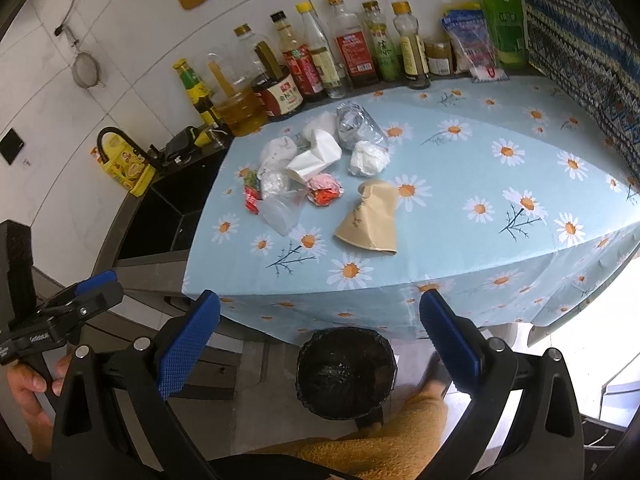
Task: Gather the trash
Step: 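Reach the right tool to the brown paper bag and grasp it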
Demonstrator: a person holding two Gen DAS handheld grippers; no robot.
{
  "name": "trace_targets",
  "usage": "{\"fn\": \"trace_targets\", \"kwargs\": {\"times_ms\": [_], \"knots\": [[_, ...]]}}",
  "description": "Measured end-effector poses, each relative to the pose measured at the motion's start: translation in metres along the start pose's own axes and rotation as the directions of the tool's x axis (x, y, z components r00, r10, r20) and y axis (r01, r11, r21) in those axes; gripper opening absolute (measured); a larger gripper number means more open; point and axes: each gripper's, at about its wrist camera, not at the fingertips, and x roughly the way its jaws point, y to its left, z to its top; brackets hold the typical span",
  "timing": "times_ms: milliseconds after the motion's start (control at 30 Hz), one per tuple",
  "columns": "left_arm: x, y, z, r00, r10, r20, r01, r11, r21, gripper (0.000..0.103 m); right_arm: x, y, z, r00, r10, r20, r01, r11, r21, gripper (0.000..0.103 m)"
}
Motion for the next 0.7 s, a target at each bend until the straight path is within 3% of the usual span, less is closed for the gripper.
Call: {"fn": "trace_targets", "kwargs": {"times_ms": [367,700], "knots": [[0.019,-0.004,0.024,0.998,0.058,-0.011,-0.058,0.998,-0.015,0.096,0.045,-0.024,0.032,0.996,0.045,-0.08,-0.046,0.999,-0.015,0.099],[0.067,-0.008,0.047,0.991,0.094,-0.091,-0.098,0.994,-0.04,0.096,0.1,-0.067,0.06,0.984,0.073,-0.163,-0.067,0.997,0.044,0.098]]}}
